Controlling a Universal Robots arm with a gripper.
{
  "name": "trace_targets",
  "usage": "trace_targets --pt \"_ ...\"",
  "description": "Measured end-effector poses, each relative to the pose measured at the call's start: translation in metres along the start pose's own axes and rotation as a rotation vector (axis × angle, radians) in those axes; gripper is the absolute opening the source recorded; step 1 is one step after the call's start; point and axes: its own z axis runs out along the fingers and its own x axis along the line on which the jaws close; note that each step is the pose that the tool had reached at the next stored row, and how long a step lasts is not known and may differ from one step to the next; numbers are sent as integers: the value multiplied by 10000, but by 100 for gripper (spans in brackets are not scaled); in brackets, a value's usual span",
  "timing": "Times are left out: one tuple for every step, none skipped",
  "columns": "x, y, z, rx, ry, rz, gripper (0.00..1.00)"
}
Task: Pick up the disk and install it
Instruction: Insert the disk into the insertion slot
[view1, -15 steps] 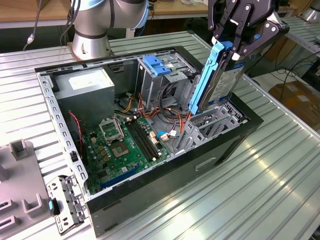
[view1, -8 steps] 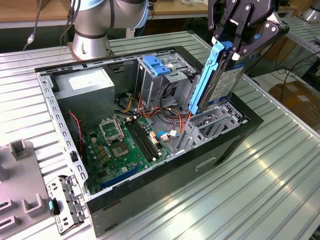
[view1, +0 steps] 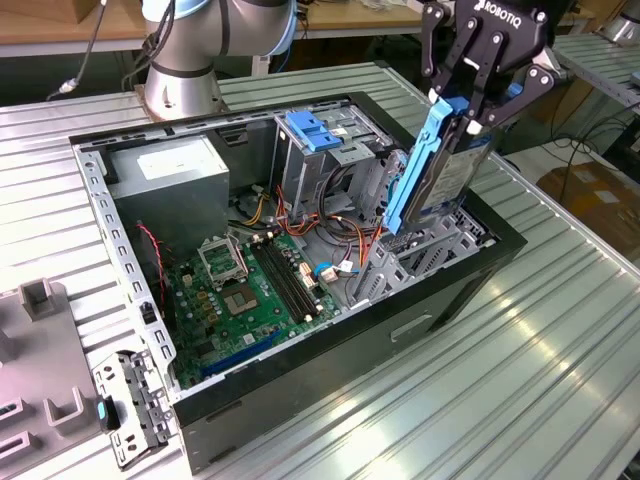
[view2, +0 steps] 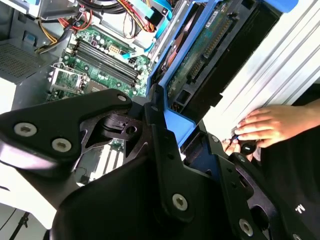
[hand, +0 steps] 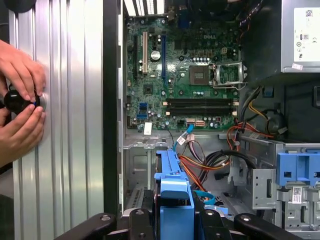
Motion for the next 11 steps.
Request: trace_targets --pt "2 1 27 0 -3 1 37" --pt "2 1 44 -1 -1 1 37" --pt "0 -1 73 -2 -1 0 37" --pt "0 -3 93 -3 -2 0 37" --pt "-1 -4 103 -4 -1 0 37" --pt "-1 -6 115 -5 -1 1 37" --pt "-1 -7 123 -6 -1 1 37" --pt "0 -9 132 -5 -3 5 37" --pt "2 -12 144 -6 -2 32 37" --pt "2 -13 150 -7 0 54 37" --pt "2 -13 155 -8 0 64 37"
